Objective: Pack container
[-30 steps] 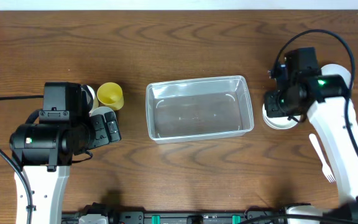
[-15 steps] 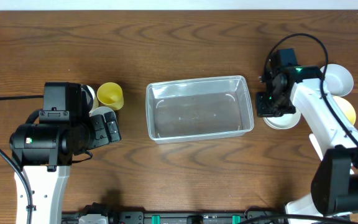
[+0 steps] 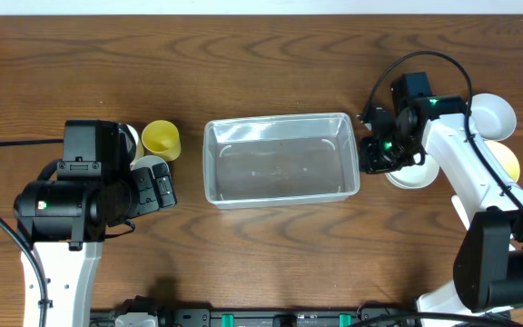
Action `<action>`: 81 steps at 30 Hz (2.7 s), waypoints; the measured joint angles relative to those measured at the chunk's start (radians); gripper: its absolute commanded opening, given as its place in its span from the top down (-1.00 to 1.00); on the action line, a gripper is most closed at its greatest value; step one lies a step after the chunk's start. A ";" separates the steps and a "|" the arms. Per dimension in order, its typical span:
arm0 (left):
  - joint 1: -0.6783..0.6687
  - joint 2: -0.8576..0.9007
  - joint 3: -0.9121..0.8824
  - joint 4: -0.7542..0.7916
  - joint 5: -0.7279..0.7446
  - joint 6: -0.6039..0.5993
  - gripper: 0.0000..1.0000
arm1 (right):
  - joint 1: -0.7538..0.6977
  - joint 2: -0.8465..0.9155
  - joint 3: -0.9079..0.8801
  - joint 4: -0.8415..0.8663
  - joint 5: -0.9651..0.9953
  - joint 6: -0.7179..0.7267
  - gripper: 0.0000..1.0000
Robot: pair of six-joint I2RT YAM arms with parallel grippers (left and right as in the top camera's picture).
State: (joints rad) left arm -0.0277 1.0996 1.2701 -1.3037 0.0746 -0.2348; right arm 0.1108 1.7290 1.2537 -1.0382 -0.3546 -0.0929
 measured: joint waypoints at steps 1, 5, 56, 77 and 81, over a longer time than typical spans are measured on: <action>0.000 0.000 0.000 0.000 0.000 0.000 -0.96 | 0.000 0.000 0.000 0.000 -0.010 -0.006 0.87; 0.000 0.000 0.000 0.000 0.000 0.000 -0.96 | 0.000 0.000 0.000 0.000 -0.032 -0.021 0.86; 0.000 0.692 0.002 0.296 -0.052 0.133 -0.80 | 0.000 -0.431 -0.020 -0.039 0.416 0.235 -0.34; 0.000 0.735 0.002 0.268 -0.052 0.138 0.60 | 0.000 -0.431 -0.021 -0.046 0.418 0.235 -0.38; 0.000 0.735 0.002 0.263 -0.052 0.135 0.85 | 0.000 -0.431 -0.021 -0.046 0.419 0.235 -0.39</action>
State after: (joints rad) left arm -0.0277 1.8351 1.2720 -1.0405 0.0223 -0.0994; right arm 0.1108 1.2984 1.2331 -1.0843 0.0643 0.1421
